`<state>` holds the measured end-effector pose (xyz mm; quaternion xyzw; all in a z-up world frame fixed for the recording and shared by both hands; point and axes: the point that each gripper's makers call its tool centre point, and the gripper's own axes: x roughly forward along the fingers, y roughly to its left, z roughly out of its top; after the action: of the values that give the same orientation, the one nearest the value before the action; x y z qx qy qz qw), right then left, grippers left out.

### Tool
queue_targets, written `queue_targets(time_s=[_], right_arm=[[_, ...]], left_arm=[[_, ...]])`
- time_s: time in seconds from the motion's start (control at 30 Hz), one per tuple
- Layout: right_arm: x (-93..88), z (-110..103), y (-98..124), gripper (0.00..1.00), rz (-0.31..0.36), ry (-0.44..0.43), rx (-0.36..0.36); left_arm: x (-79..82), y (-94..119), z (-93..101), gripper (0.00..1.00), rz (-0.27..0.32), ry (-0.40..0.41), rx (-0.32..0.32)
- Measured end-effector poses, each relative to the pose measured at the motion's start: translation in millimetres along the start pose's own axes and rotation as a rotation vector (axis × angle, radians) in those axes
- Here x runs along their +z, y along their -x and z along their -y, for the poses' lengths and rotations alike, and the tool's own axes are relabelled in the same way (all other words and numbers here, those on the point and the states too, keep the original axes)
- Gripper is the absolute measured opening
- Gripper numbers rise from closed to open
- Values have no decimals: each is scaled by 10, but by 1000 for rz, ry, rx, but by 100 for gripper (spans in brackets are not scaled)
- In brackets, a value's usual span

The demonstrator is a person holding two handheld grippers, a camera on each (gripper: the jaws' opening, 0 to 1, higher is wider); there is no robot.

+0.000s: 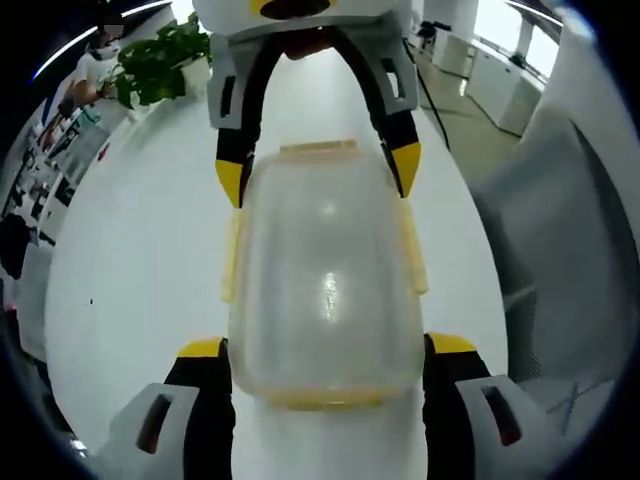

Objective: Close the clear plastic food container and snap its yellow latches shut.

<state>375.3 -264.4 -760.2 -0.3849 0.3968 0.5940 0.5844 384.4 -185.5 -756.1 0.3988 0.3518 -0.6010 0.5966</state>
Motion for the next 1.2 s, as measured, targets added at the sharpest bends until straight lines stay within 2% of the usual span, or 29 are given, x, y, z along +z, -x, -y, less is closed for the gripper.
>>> queue_targets(time_s=[0.13, 0.6, 0.73, 0.93, 1.2], right_arm=[[161, -22, -69, 77, 5, 6, 4], [913, -76, -394, 77, -10, 41, 20], [1054, -72, -457, 77, -16, 40, 19], [1085, -27, -480, 77, -34, 41, 25], [1122, 181, -494, 78, -36, 24, 19]], left_arm=[[-158, 81, 44, 76, -2, 7, 2], [-878, 420, 153, 76, -29, 32, 12], [-1039, 498, 150, 76, -40, 27, 10], [-1070, 510, 120, 76, -32, 31, 4], [-1137, 513, -116, 76, -50, 15, -9]])
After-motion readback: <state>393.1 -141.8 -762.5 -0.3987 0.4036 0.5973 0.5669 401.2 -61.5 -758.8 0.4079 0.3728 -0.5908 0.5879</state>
